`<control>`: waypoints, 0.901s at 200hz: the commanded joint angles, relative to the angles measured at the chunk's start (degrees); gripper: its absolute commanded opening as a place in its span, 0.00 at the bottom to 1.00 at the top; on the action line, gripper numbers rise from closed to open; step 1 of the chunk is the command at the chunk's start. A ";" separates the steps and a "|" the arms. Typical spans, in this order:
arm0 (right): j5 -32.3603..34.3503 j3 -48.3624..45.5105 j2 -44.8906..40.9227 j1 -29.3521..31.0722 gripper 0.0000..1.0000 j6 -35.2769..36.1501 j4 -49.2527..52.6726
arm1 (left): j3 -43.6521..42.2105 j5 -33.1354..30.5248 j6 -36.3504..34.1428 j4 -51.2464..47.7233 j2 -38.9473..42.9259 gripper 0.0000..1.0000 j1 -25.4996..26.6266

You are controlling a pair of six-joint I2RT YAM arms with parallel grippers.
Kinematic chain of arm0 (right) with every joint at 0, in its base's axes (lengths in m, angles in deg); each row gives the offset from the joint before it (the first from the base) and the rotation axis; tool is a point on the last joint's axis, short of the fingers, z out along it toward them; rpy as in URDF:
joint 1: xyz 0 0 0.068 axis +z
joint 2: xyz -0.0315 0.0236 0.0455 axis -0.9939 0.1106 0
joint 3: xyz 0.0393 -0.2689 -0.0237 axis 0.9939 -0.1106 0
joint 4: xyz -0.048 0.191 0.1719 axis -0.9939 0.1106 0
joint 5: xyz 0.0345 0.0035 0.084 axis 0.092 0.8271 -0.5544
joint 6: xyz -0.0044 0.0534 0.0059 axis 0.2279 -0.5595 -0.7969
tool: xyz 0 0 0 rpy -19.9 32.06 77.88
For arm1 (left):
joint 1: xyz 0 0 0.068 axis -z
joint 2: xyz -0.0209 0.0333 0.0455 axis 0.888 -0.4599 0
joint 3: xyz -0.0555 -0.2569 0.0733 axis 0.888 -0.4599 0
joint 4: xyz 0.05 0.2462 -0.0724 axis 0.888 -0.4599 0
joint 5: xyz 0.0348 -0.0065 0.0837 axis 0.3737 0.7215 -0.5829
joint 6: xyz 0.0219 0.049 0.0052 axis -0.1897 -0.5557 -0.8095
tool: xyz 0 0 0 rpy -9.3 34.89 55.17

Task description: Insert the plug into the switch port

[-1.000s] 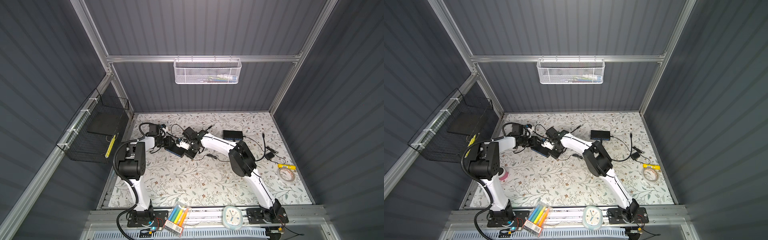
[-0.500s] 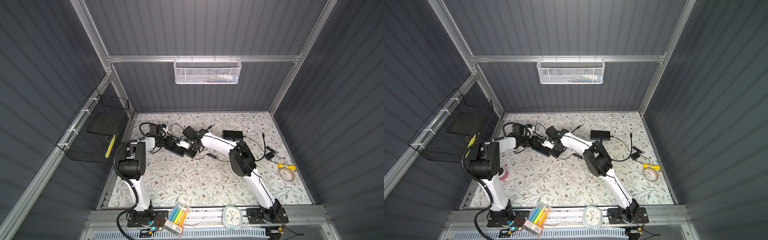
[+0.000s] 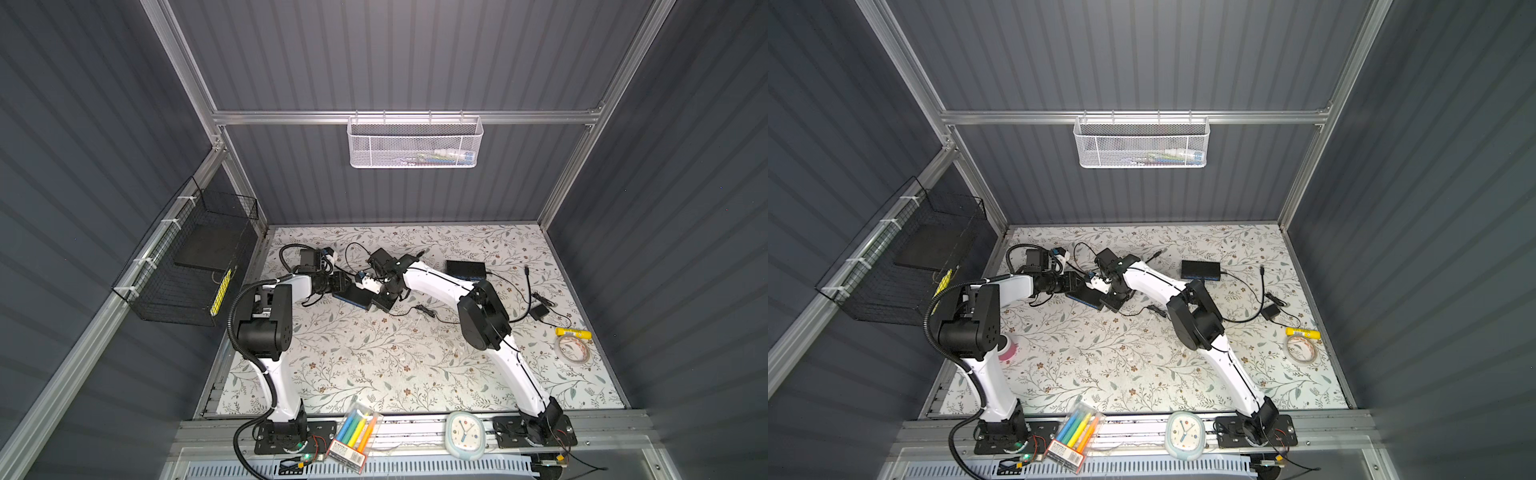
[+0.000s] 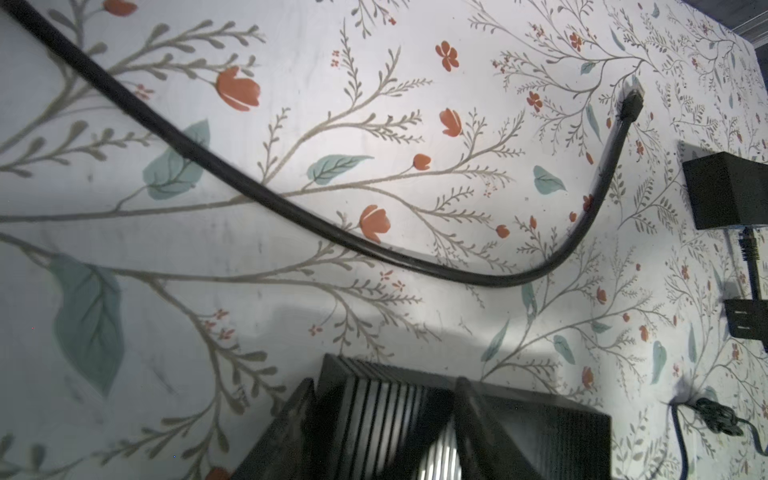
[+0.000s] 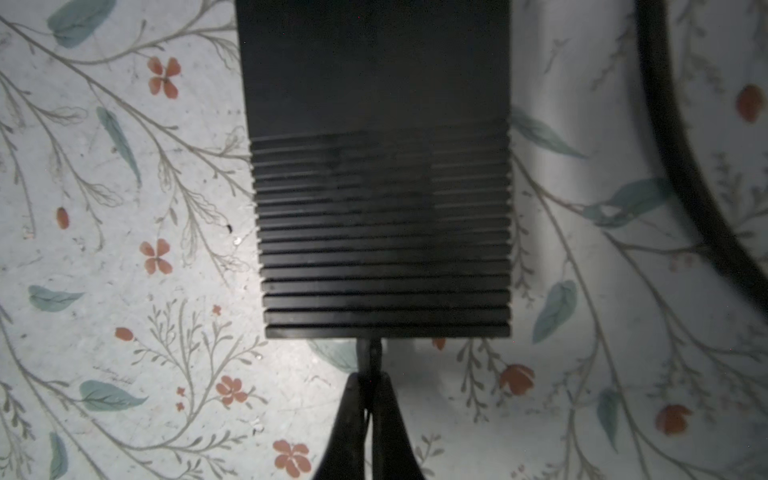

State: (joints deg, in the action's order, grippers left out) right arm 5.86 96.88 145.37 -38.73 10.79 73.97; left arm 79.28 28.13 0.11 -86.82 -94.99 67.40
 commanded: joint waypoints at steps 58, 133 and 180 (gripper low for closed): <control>-1.65 4.91 2.82 0.25 0.00 1.13 -10.03 | -1.92 8.11 1.03 -6.24 -0.51 0.53 5.22; -2.08 6.98 2.41 0.42 0.00 -0.14 -10.81 | -2.06 8.50 2.11 -4.59 -1.83 0.53 7.44; -2.98 9.09 2.59 0.42 0.00 -1.36 -11.74 | -2.92 8.90 2.45 -4.31 -1.77 0.53 7.94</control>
State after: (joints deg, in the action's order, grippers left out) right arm 6.58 100.86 147.20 -39.43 10.53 78.16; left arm 78.84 25.84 0.39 -84.13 -95.14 69.76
